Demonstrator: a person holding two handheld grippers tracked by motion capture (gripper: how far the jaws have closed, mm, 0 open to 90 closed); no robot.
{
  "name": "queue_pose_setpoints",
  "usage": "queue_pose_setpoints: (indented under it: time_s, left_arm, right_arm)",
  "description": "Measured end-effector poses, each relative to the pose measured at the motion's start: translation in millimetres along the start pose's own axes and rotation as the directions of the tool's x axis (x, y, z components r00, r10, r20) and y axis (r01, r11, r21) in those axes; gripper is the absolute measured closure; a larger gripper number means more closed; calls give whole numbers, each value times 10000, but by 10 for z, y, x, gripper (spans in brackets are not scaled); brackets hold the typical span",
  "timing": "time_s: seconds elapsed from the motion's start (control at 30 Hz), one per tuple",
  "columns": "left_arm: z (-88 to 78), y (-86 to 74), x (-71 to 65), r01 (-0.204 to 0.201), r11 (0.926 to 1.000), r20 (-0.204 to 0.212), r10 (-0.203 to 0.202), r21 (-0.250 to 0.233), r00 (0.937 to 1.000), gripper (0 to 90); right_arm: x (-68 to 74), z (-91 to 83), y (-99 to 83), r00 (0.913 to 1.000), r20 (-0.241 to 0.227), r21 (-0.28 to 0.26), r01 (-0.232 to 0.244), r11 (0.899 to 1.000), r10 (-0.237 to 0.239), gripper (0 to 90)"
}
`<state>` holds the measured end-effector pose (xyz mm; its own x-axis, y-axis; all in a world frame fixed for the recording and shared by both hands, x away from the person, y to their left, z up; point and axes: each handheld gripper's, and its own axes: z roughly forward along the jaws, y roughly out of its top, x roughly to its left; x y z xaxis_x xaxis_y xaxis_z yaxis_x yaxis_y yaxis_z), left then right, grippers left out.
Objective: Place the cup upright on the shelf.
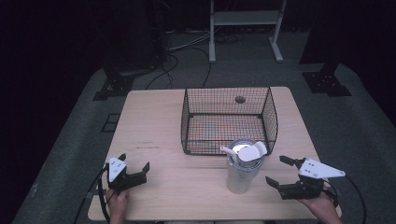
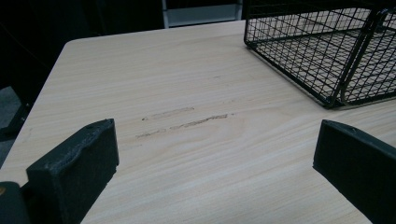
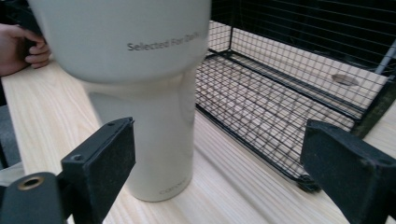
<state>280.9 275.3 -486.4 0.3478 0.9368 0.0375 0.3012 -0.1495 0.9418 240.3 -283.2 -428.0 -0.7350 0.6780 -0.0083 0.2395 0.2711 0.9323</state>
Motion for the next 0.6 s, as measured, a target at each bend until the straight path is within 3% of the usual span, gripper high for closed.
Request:
queue_pose_setpoints:
  time_s: [0.6]
  left_arm:
    - [-1, 0, 0, -6, 10000, 12, 6, -28, 10000, 0]
  right_arm:
    - [185, 195, 76, 9955, -885, 126, 351, 9993, -338, 73]
